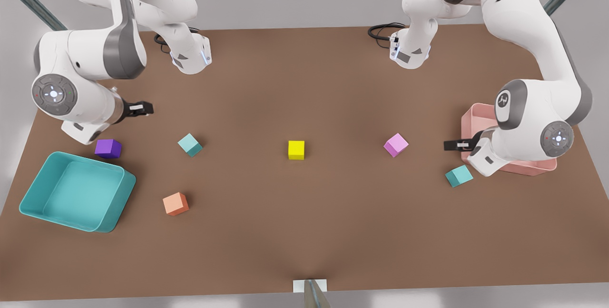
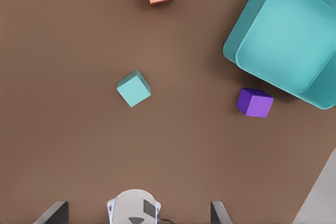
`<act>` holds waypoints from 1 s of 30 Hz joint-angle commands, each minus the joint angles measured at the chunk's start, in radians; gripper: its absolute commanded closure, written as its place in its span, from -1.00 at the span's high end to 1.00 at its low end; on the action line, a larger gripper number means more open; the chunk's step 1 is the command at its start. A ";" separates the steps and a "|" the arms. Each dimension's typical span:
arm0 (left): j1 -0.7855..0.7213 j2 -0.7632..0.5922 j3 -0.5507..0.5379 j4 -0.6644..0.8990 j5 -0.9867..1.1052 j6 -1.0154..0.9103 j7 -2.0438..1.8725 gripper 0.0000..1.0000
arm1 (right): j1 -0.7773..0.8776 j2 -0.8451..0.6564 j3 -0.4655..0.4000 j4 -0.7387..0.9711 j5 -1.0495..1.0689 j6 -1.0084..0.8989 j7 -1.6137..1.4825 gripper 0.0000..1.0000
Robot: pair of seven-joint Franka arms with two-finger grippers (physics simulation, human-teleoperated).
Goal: Stack the two blue cubes on top of each other
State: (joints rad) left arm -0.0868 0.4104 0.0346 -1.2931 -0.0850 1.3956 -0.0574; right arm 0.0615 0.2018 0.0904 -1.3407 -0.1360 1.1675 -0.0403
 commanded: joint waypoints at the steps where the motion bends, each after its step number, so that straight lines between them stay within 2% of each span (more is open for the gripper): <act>1: 0.002 -0.002 -0.001 -0.002 0.021 0.039 -0.033 1.00 | -0.006 -0.001 0.000 0.000 0.004 0.043 -0.007 1.00; 4: 0.002 -0.002 -0.001 -0.002 0.017 0.033 -0.013 1.00 | -0.022 0.039 0.000 -0.018 0.001 0.043 -0.009 1.00; 6: 0.002 -0.002 -0.001 0.000 0.016 -0.027 -0.013 1.00 | -0.032 0.027 0.000 -0.138 0.007 0.150 0.060 1.00; 10: 0.001 -0.002 -0.001 0.000 0.017 -0.043 -0.013 1.00 | -0.061 0.013 0.000 -0.290 0.070 0.264 0.387 1.00; 14: 0.004 -0.002 0.001 0.000 0.010 -0.044 -0.012 1.00 | -0.086 -0.114 -0.001 -0.574 0.111 0.420 0.606 1.00; 20: 0.004 -0.002 0.002 0.002 0.011 -0.063 -0.012 1.00 | -0.108 -0.097 -0.004 -0.635 0.128 0.463 0.674 1.00; 24: 0.006 -0.002 0.002 0.000 0.011 -0.063 -0.012 1.00 | -0.103 -0.064 -0.003 -0.706 0.122 0.672 0.945 1.00; 30: 0.004 -0.002 0.001 0.000 0.011 -0.063 -0.012 1.00 | -0.106 -0.074 -0.001 -0.857 0.167 0.994 1.152 1.00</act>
State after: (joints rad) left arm -0.0828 0.4093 0.0354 -1.2933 -0.0741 1.3359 -0.0674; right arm -0.0442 0.1293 0.0888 -2.1849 0.0072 1.9190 0.5682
